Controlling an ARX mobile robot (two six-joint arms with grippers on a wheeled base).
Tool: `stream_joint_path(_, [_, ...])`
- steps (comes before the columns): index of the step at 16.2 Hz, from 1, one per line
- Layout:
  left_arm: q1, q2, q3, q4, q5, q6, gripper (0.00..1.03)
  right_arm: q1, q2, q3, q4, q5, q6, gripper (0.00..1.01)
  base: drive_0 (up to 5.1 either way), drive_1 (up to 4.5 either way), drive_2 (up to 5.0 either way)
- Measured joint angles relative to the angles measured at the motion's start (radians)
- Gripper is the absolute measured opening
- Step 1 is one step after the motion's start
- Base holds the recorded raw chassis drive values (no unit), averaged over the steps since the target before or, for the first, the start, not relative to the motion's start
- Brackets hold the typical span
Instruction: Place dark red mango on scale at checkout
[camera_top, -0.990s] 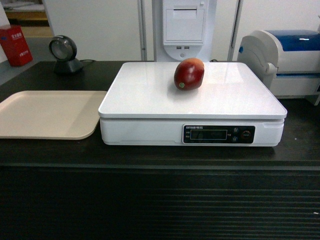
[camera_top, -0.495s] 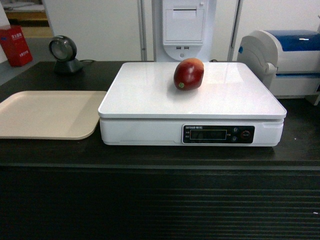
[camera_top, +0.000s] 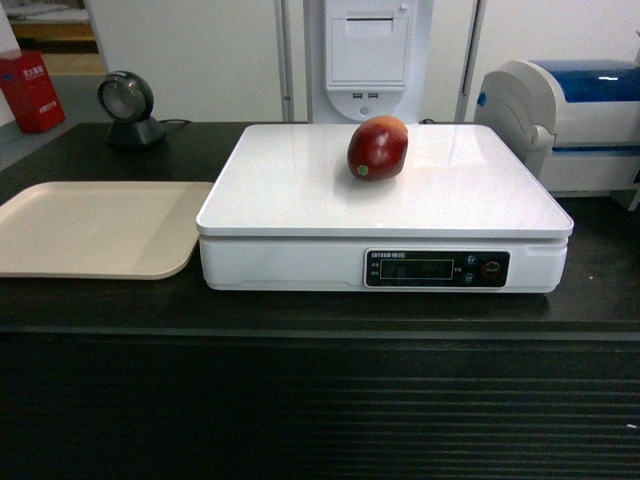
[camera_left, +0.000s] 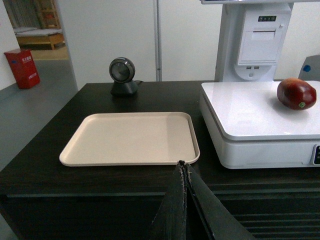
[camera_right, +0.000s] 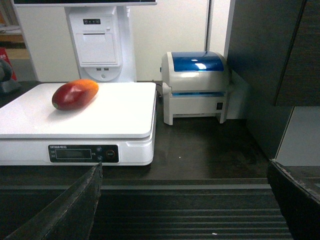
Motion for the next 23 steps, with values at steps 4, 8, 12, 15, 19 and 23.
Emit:
stream_joint_path(4, [0.0, -0.155, 0.0, -0.168, -0.001, 0.0, 0.02, 0.0, 0.0, 0.0, 0.0, 0.0, 0.0, 0.98, 0.0, 0.0, 0.0])
stream_joint_path(8, [0.0, -0.155, 0.0, -0.164, 0.0, 0.0, 0.16, 0.0, 0.0, 0.0, 0.0, 0.0, 0.0, 0.98, 0.0, 0.0, 0.0])
stream_joint_path(12, [0.0, -0.155, 0.0, -0.164, 0.0, 0.0, 0.63, 0.0, 0.0, 0.0, 0.0, 0.0, 0.0, 0.98, 0.0, 0.0, 0.0])
stream_joint_path(15, [0.0, -0.155, 0.0, -0.164, 0.0, 0.0, 0.97, 0.0, 0.0, 0.0, 0.0, 0.0, 0.0, 0.98, 0.0, 0.0, 0.0])
stream_joint_path(19, [0.0, -0.155, 0.0, -0.164, 0.0, 0.0, 0.98, 0.0, 0.0, 0.0, 0.0, 0.0, 0.0, 0.98, 0.0, 0.0, 0.0])
stream_joint_path(23, [0.0, -0.155, 0.0, -0.164, 0.0, 0.0, 0.98, 0.0, 0.0, 0.0, 0.0, 0.0, 0.0, 0.98, 0.0, 0.0, 0.0])
